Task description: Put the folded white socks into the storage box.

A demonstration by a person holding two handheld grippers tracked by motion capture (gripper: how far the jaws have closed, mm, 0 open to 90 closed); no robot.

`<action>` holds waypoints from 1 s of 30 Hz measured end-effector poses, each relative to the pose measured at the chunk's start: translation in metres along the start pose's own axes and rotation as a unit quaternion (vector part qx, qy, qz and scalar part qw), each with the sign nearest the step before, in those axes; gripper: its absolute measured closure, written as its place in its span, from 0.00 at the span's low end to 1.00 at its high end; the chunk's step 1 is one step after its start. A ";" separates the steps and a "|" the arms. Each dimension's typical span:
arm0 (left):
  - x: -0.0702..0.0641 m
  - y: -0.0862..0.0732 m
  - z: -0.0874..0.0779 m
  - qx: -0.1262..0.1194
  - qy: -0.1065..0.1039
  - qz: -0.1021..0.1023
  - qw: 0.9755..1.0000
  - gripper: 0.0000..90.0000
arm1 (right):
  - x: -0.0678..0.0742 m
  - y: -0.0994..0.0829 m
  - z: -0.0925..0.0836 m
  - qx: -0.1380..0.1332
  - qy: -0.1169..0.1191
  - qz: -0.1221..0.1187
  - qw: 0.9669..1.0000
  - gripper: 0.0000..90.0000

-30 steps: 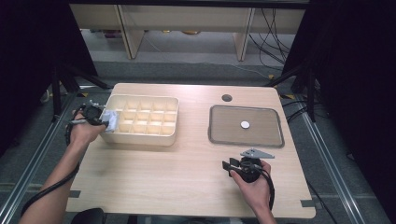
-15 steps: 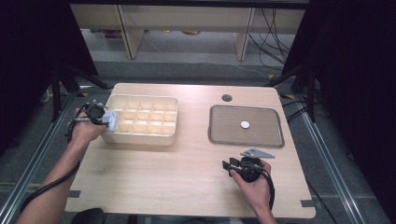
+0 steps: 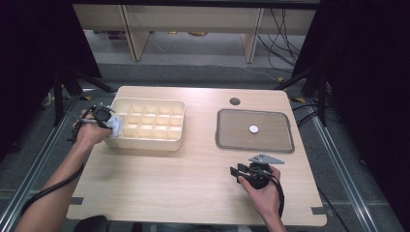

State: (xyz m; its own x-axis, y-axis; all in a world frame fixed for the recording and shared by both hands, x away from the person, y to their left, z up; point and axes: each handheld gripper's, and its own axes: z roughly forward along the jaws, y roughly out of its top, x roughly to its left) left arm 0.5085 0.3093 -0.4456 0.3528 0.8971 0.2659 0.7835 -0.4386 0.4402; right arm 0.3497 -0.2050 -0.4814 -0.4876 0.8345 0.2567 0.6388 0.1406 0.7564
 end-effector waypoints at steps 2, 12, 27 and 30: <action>0.000 0.001 0.001 0.003 -0.001 0.001 1.000 0.86 | 0.000 0.000 0.000 0.001 0.000 0.000 1.000 0.69; 0.002 0.005 0.003 0.029 -0.010 0.000 1.000 0.86 | -0.001 0.001 0.000 -0.001 -0.005 -0.004 1.000 0.69; 0.010 0.011 0.009 0.087 -0.060 -0.028 0.994 0.87 | 0.000 0.000 0.001 0.002 0.003 -0.001 1.000 0.69; 0.009 0.012 0.010 0.094 -0.063 -0.034 0.993 0.87 | 0.000 0.000 0.001 0.003 0.006 0.004 1.000 0.69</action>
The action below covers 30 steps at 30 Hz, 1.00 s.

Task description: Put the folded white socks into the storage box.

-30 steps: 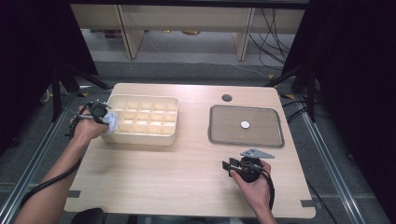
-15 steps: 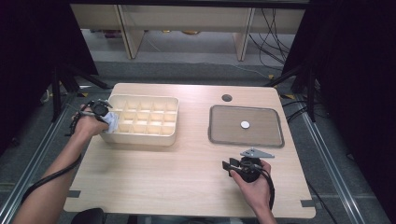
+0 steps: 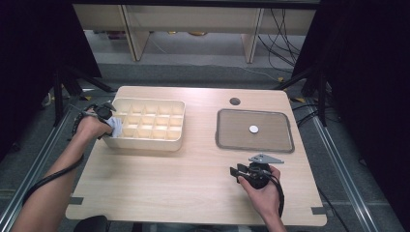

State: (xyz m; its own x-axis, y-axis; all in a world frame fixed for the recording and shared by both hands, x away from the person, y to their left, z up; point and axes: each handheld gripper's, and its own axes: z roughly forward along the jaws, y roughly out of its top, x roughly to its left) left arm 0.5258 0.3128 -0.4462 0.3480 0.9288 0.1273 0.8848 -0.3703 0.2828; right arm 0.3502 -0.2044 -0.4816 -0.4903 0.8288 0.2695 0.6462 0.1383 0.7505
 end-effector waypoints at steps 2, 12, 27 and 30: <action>0.001 0.001 0.001 0.002 0.003 0.009 1.000 0.87 | 0.000 0.000 0.000 0.000 -0.001 -0.001 1.000 0.69; 0.001 0.003 0.004 0.012 0.014 0.032 0.999 0.87 | 0.000 0.000 0.001 0.000 -0.001 0.000 1.000 0.69; 0.005 -0.005 0.000 -0.013 -0.005 0.014 1.000 0.85 | 0.000 0.002 0.000 -0.001 -0.005 -0.003 1.000 0.68; 0.005 -0.007 -0.002 -0.021 -0.008 0.002 1.000 0.84 | 0.000 0.002 0.001 -0.006 -0.005 -0.003 1.000 0.67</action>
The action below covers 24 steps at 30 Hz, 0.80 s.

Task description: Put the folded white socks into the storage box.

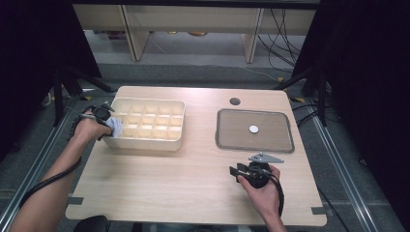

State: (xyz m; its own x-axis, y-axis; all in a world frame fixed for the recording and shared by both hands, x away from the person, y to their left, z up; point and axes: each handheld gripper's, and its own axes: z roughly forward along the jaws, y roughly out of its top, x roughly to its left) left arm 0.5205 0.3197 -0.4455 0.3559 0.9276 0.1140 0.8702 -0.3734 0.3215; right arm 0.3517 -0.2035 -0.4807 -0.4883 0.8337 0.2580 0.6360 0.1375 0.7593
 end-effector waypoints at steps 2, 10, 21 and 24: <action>0.001 -0.001 -0.002 -0.006 0.000 -0.002 1.000 0.84 | 0.001 0.000 0.001 0.003 0.007 0.005 1.000 0.67; 0.002 -0.007 -0.007 -0.033 -0.012 -0.030 0.999 0.82 | 0.000 0.001 -0.002 0.006 -0.001 0.001 1.000 0.67; 0.007 -0.011 -0.017 -0.081 -0.032 -0.054 0.995 0.69 | 0.000 0.001 -0.002 0.005 -0.001 0.001 1.000 0.66; 0.006 -0.011 -0.017 -0.083 -0.031 -0.052 0.995 0.69 | 0.000 0.001 -0.001 0.000 0.002 0.001 1.000 0.66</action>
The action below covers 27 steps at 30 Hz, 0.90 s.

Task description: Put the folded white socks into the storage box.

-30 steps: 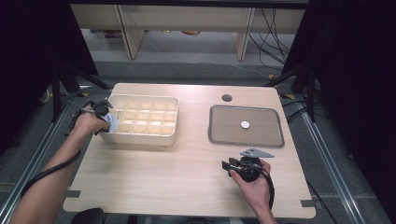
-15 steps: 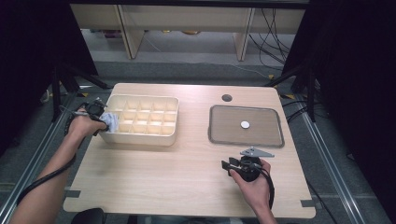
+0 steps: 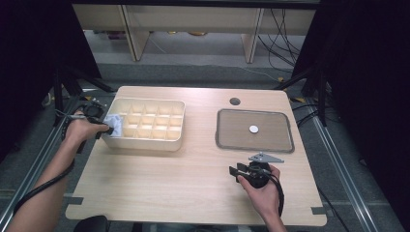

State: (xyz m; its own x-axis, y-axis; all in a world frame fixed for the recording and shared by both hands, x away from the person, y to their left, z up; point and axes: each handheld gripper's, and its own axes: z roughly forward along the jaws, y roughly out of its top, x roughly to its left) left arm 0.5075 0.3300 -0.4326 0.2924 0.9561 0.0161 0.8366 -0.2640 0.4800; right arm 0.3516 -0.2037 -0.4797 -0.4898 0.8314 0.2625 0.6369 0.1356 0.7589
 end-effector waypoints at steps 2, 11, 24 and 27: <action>-0.001 0.000 -0.002 0.008 0.001 -0.005 1.000 0.68 | 0.001 0.000 -0.001 0.005 -0.004 0.003 1.000 0.66; 0.001 0.001 -0.012 -0.020 -0.001 -0.015 1.000 0.57 | 0.003 0.000 0.000 0.008 0.003 0.018 1.000 0.66; -0.007 0.010 -0.038 -0.078 0.006 0.013 0.997 0.70 | 0.003 0.001 0.000 0.006 0.002 0.016 1.000 0.66; -0.010 0.014 -0.030 -0.070 0.005 0.024 0.997 0.86 | 0.003 0.000 0.001 0.005 0.005 0.015 1.000 0.66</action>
State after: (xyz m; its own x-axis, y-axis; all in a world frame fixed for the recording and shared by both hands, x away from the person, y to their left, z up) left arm 0.5025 0.3203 -0.3992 0.3251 0.9443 0.0513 0.7488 -0.2901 0.5959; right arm 0.3505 -0.2006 -0.4791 -0.4752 0.8303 0.2911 0.6572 0.1150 0.7449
